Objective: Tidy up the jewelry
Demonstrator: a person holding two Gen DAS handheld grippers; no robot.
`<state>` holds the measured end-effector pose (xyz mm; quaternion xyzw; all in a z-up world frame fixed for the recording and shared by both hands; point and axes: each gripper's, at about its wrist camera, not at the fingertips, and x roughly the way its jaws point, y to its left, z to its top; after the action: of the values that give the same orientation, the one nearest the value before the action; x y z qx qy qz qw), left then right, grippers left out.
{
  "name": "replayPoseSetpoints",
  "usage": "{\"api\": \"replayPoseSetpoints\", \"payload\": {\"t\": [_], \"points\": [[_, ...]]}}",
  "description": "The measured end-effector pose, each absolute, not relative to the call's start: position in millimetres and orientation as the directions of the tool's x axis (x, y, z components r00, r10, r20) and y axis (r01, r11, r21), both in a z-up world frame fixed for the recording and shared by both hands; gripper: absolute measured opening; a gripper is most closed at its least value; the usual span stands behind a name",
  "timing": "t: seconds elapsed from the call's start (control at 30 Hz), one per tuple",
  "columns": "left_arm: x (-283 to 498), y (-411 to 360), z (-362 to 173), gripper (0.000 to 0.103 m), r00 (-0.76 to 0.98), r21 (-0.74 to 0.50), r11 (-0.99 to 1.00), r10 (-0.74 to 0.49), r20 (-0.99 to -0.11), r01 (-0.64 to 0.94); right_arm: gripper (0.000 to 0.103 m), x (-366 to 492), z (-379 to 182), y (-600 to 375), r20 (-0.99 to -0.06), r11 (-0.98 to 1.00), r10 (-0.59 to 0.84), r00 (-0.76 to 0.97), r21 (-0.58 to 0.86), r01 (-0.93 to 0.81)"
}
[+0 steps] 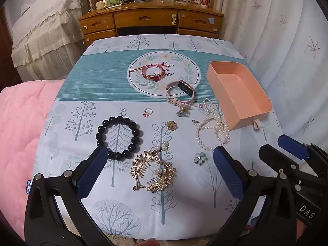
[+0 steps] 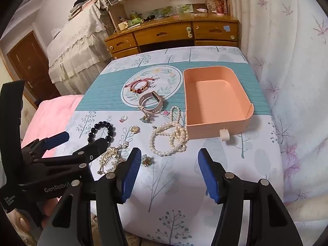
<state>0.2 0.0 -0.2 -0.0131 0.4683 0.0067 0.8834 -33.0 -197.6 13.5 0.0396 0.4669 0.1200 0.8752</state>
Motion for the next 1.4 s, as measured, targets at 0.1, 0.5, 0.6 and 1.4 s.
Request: {"api": "replayPoseSetpoints", "payload": {"t": [0.1,0.5,0.6,1.4], "points": [[0.1,-0.1,-0.1,0.102,0.563,-0.016,1.0,0.0,-0.827,-0.024,0.06,-31.7,12.3,-198.2,-0.81,0.968,0.247,0.532,0.186,-0.166],[-0.1,0.9,-2.2,0.099,0.575,-0.026,0.999,-0.008,-0.818,-0.022,0.061,-25.5,7.3,-199.6,-0.814,0.968,0.247,0.525,0.187,-0.165],[0.2,0.8,-5.0,0.099,0.572,-0.034,0.999,-0.016,-0.82,-0.022,0.061,-25.6,6.2,-198.7,-0.813,0.969,0.245,0.528,0.184,-0.165],[4.9,-2.7,24.6,0.098,0.606,0.012,0.999,0.035,-0.795,-0.042,0.068,-21.1,36.1,-205.6,-0.794,0.974,0.223,0.565,0.162,-0.157]]}}
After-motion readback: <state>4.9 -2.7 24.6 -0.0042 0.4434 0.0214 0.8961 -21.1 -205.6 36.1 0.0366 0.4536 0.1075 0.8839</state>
